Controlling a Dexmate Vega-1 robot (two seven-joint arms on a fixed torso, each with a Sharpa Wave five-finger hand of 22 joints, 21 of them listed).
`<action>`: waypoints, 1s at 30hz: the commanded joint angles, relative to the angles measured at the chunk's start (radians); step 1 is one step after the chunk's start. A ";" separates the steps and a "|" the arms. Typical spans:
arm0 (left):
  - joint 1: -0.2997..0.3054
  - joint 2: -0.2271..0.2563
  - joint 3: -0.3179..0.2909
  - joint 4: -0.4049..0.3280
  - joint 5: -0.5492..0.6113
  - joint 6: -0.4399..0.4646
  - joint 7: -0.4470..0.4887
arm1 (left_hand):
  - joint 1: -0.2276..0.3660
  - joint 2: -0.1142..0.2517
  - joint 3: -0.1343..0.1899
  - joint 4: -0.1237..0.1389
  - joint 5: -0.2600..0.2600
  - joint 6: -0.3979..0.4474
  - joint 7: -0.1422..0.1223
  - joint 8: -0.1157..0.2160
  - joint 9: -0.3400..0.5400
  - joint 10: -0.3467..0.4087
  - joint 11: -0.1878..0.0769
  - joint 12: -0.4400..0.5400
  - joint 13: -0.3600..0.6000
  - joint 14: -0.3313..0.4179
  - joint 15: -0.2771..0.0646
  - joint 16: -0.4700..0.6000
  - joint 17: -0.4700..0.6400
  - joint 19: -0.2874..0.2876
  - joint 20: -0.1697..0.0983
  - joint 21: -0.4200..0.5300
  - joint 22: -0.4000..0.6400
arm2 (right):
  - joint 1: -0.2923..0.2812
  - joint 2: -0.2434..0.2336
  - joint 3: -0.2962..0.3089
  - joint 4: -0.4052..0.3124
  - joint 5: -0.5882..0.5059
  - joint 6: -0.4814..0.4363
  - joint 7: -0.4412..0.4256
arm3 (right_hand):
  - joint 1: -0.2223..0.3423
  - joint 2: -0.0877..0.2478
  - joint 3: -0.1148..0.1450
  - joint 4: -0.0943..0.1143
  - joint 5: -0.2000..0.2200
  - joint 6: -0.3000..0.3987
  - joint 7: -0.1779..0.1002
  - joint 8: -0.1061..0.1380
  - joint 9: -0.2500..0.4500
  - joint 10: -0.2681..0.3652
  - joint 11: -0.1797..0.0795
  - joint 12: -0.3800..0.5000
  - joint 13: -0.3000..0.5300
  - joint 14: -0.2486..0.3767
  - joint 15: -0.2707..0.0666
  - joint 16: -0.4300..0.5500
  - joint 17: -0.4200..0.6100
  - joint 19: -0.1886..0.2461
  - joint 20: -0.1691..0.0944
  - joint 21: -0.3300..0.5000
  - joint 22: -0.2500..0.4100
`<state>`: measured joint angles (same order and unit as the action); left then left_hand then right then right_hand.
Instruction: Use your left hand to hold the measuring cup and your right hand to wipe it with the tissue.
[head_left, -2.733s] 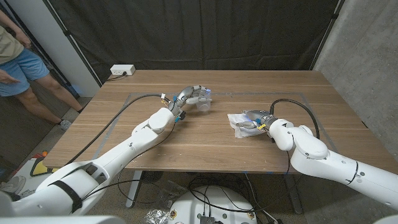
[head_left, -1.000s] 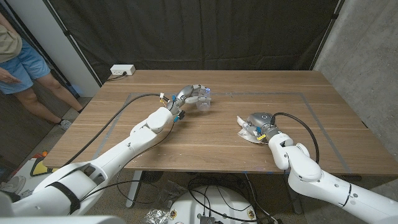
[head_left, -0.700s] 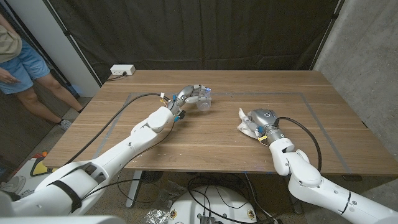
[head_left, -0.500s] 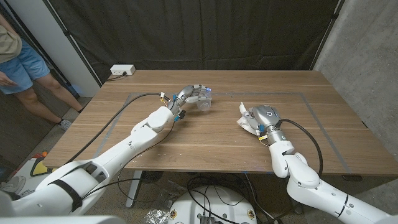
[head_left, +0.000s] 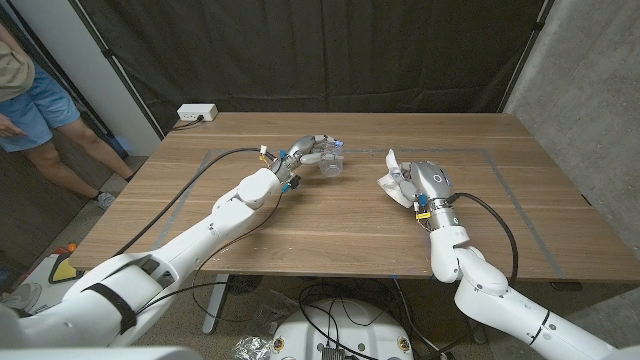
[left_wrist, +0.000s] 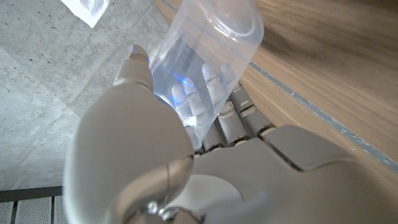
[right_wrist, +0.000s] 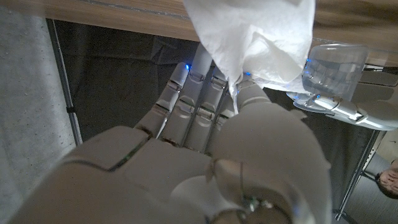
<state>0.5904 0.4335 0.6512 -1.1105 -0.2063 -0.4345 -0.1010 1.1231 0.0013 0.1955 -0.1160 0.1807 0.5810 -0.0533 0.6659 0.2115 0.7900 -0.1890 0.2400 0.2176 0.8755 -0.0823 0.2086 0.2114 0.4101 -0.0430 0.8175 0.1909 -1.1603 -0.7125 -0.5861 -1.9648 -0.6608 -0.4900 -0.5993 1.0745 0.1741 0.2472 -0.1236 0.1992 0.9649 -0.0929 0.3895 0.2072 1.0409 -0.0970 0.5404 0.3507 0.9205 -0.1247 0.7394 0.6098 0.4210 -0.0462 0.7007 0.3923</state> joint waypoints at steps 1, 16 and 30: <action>-0.035 -0.028 0.008 0.052 -0.064 -0.022 -0.107 | 0.013 0.081 0.011 -0.002 -0.003 0.011 0.006 0.005 0.003 0.020 -0.006 -0.002 0.005 0.042 -0.136 0.003 0.007 -0.007 -0.045 0.008 0.000 | 0.018 0.076 0.053 0.072 0.207 0.191 -0.096 | 0.006 0.004 0.007 0.006 -0.002 0.009 -0.002 0.004 0.002 0.001 0.004 0.005 0.009 0.005 -0.106 -0.002 0.005 -0.006 -0.055 0.014 0.005; -0.080 -0.044 0.021 0.117 -0.122 -0.058 -0.266 | -0.021 0.038 0.001 0.002 0.000 -0.076 -0.001 -0.029 0.000 -0.074 0.003 -0.039 0.016 0.016 -0.133 -0.006 0.025 -0.056 -0.032 0.005 -0.003 | 0.028 0.113 0.075 0.116 0.311 0.277 -0.127 | 0.006 0.002 0.009 0.012 -0.004 0.008 0.002 0.002 0.003 -0.004 0.006 0.005 0.022 0.005 -0.106 -0.012 0.005 -0.011 -0.052 0.033 0.010; -0.080 -0.054 0.019 0.111 -0.155 -0.067 -0.323 | -0.076 0.013 -0.021 0.022 0.012 -0.143 0.011 -0.055 0.002 -0.164 0.031 -0.047 0.015 -0.065 -0.129 -0.012 0.040 -0.095 -0.019 -0.004 -0.003 | 0.014 0.151 0.106 0.134 0.429 0.348 -0.128 | 0.013 -0.001 0.010 0.013 -0.006 0.013 0.002 0.003 0.004 0.002 0.009 0.009 0.034 0.011 -0.107 -0.014 0.008 -0.017 -0.051 0.054 0.014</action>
<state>0.5123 0.3913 0.6717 -1.0004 -0.3312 -0.4893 -0.3760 1.0540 0.0137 0.1789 -0.0978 0.1851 0.4407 -0.0424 0.6134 0.2119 0.6315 -0.1610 0.1942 0.2304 0.8172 -0.0966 0.1992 0.2484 0.3154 -0.0411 0.8168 0.1860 -1.1358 -0.6011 -0.5094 -1.8529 -0.3474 -0.2105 -0.7232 1.0826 0.1652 0.2554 -0.1154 0.1960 0.9668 -0.0905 0.3821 0.2070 1.0388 -0.0950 0.5443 0.3784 0.9204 -0.1246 0.7279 0.6142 0.4079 -0.0412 0.7473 0.4015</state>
